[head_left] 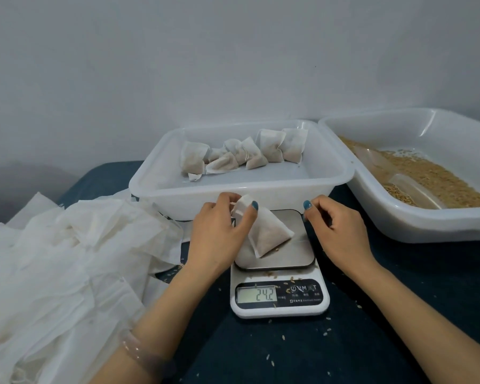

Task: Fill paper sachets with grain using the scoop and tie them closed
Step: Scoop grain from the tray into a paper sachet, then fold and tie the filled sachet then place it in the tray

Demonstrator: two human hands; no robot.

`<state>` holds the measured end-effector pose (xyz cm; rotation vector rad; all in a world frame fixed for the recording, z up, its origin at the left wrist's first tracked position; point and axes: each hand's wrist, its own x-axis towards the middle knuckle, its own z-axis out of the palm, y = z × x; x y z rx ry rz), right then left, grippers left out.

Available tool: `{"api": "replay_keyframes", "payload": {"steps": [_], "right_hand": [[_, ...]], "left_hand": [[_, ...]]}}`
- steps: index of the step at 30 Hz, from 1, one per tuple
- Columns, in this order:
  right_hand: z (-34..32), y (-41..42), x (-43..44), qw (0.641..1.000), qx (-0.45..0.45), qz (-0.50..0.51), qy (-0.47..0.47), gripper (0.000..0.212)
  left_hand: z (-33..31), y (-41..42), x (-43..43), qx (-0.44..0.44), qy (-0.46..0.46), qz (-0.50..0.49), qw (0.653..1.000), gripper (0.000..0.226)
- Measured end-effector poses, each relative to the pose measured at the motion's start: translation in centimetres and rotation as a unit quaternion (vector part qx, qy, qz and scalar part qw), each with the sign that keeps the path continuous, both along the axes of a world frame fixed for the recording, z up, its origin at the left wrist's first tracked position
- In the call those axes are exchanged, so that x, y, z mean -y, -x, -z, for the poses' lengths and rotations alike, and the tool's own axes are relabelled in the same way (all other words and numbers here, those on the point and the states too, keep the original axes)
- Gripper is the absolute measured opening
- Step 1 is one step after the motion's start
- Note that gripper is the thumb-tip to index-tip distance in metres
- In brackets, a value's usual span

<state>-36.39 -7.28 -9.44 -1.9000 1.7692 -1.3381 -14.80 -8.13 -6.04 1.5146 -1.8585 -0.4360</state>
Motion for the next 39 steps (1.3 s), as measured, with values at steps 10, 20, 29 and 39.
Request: {"api": "replay_keyframes", "payload": {"steps": [10,20,29,39], "right_hand": [[-0.3,-0.1,-0.2,1.000,0.006,0.003,0.010,0.023],[-0.4,-0.1,-0.3,1.000,0.004,0.002,0.012,0.023],[-0.2,0.1,-0.2,1.000,-0.010,0.003,0.008,0.024],[-0.3,0.1,-0.3,1.000,-0.005,-0.001,0.013,0.026]], "left_hand": [[-6.0,-1.7,-0.3,-0.101,0.067,0.109,0.987,0.009],[-9.4,-7.2,8.0,0.091,0.115,0.021,0.989,0.009],[-6.7,-9.3,8.7,0.180,-0.122,0.079,0.973,0.027],[-8.8,-9.6,1.4,0.205,0.117,0.126,0.964,0.007]]}}
